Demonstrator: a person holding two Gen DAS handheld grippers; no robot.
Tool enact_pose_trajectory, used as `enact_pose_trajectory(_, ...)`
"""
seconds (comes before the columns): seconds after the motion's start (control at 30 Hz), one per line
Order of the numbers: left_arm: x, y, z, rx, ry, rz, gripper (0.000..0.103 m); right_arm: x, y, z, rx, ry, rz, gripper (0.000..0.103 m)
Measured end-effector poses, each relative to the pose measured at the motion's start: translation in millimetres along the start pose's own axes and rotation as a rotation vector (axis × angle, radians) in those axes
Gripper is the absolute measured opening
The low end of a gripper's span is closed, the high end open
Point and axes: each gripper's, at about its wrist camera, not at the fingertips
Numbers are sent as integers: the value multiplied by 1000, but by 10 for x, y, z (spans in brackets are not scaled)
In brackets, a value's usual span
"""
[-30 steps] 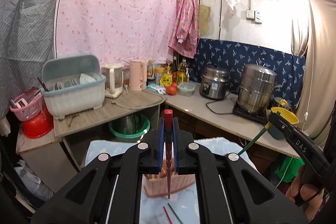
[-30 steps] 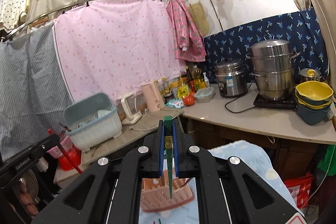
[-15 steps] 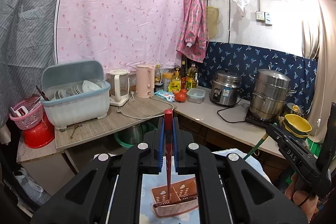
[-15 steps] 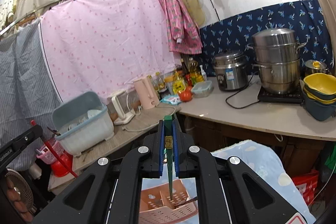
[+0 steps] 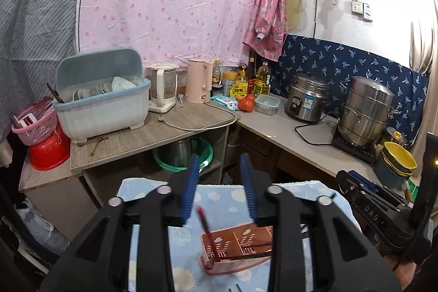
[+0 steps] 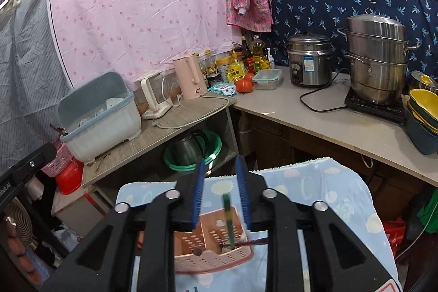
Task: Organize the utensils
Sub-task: 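Open both tools to release the chopsticks inside the basket, then withdraw both tools back over the last red and green chopsticks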
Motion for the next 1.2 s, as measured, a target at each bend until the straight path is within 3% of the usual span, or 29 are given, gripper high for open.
enact_pose_trajectory(0.57,-276,71,-263,0,-46,30,34,-254,-177,-513,37,-40,-42,27)
enact_pose_trajectory(1.2,-933,196,-640,-34,-138,46,34,-1093,-312,-1066,74,-142,-87,27)
Point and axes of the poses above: each gripper's, at about its wrist camera, not at the fingertips, and z roughly the way its jaws point, y to its right, x to its top, and after that the axes turned 5 degrees about -z, right-handed
